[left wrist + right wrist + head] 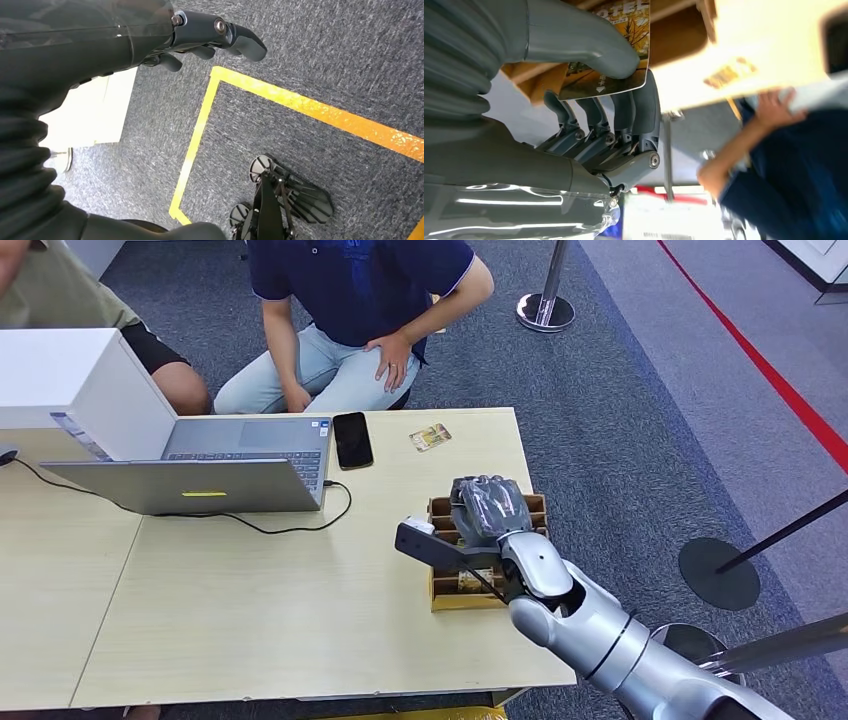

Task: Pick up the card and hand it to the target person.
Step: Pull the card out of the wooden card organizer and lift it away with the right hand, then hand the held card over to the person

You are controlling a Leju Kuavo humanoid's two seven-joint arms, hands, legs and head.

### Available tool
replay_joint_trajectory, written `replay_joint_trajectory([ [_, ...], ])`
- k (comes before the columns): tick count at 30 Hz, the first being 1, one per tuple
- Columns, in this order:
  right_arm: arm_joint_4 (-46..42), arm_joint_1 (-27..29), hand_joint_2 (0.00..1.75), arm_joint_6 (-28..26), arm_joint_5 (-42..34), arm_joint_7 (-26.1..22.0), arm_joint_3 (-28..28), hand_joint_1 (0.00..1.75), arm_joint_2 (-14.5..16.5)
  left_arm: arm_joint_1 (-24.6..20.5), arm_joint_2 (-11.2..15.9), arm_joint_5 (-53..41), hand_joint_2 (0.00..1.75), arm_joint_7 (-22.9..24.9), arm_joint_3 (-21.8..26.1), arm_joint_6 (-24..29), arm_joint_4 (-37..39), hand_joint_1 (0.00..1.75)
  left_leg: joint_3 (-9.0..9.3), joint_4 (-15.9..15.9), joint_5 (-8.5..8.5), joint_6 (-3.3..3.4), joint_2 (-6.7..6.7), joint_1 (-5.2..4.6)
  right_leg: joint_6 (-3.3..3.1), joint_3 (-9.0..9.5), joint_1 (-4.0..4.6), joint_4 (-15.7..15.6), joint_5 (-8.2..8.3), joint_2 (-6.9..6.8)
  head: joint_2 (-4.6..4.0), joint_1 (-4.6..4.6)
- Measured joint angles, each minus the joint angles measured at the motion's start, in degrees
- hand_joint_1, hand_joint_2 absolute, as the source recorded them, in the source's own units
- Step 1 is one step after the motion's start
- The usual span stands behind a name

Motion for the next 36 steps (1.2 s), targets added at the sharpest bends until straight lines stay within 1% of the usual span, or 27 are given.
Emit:
replay_joint_trajectory([
  [3, -2.4, 0.0, 1.75, -3.1, 3.2, -1.1, -0.2, 1.45, -0.3, 0.0, 0.0, -0.1, 1.75, 0.6, 0.0, 0.0, 0.0, 0.00, 0.01, 0.0, 0.00, 0.00, 0.01, 0.00, 0.00, 0.00, 0.00, 0.0, 0.00, 0.01, 0.00, 0.01],
  [8, -7.4, 0.2, 1.75, -5.7, 6.8, -2.1, -1.0, 1.45, -1.2, 0.1, 0.0, -0.3, 1.75, 0.7, 0.0, -0.7, 0.0, 0.00, 0.02, 0.0, 0.00, 0.00, 0.02, 0.00, 0.00, 0.00, 0.00, 0.0, 0.00, 0.02, 0.00, 0.01],
  [13, -12.2, 0.7, 1.75, -9.6, 10.4, -4.1, -2.2, 1.45, -1.9, 0.1, 0.0, -0.6, 1.75, 0.7, 0.0, -0.8, 0.0, 0.00, 0.02, 0.0, 0.00, 0.00, 0.02, -0.01, 0.00, 0.00, 0.00, 0.0, 0.00, 0.03, 0.00, 0.01],
  [16, -14.3, 0.7, 1.75, -9.9, 11.3, -5.3, -2.6, 1.45, -2.0, 0.1, 0.0, -1.2, 1.75, 0.7, 0.0, -1.1, 0.0, 0.00, 0.01, 0.0, 0.00, 0.00, 0.02, 0.00, 0.00, 0.00, 0.00, 0.0, 0.00, 0.03, 0.00, 0.01],
  [20, -14.0, -0.8, 1.75, -9.3, 10.8, -7.9, -2.5, 1.45, -1.6, 0.1, 0.2, -2.4, 1.75, 0.9, -0.2, -2.2, 0.0, 0.00, -0.02, 0.0, 0.00, 0.00, 0.01, 0.00, 0.00, 0.02, 0.00, 0.0, 0.00, 0.02, 0.00, 0.02],
  [23, -11.0, -3.6, 1.75, -10.9, 9.5, -10.4, -2.1, 1.45, -0.4, 0.0, 0.6, -3.7, 1.75, 1.0, -0.5, -3.4, 0.0, 0.00, -0.02, 0.0, 0.02, 0.00, 0.01, 0.01, 0.00, 0.02, 0.00, 0.0, 0.01, 0.02, 0.00, 0.01],
  [27, -2.4, -8.1, 1.75, -15.7, 7.0, -13.5, -1.5, 1.45, 2.3, -0.1, 0.9, -5.1, 1.75, 0.3, -1.5, -4.8, 0.0, 0.00, -0.03, 0.0, 0.05, 0.00, -0.01, 0.01, 0.00, 0.03, 0.00, 0.0, 0.01, -0.03, 0.00, 0.01],
  [33, 10.6, -13.1, 1.75, -21.2, 6.3, -15.2, -1.0, 1.45, 5.7, -0.1, 1.3, -6.6, 1.75, 0.0, -2.4, -5.4, 0.0, 0.00, -0.07, 0.0, 0.06, 0.00, -0.05, 0.00, 0.00, 0.01, 0.00, 0.0, 0.01, -0.06, 0.00, 0.01],
  [36, 16.9, -15.2, 1.75, -22.2, 6.1, -15.6, -0.7, 1.45, 7.1, -0.1, 1.5, -7.0, 1.75, 0.1, -3.0, -5.6, 0.0, 0.00, -0.07, 0.0, 0.06, 0.00, -0.09, 0.00, 0.00, 0.01, 0.00, 0.0, 0.01, -0.11, 0.00, 0.01],
])
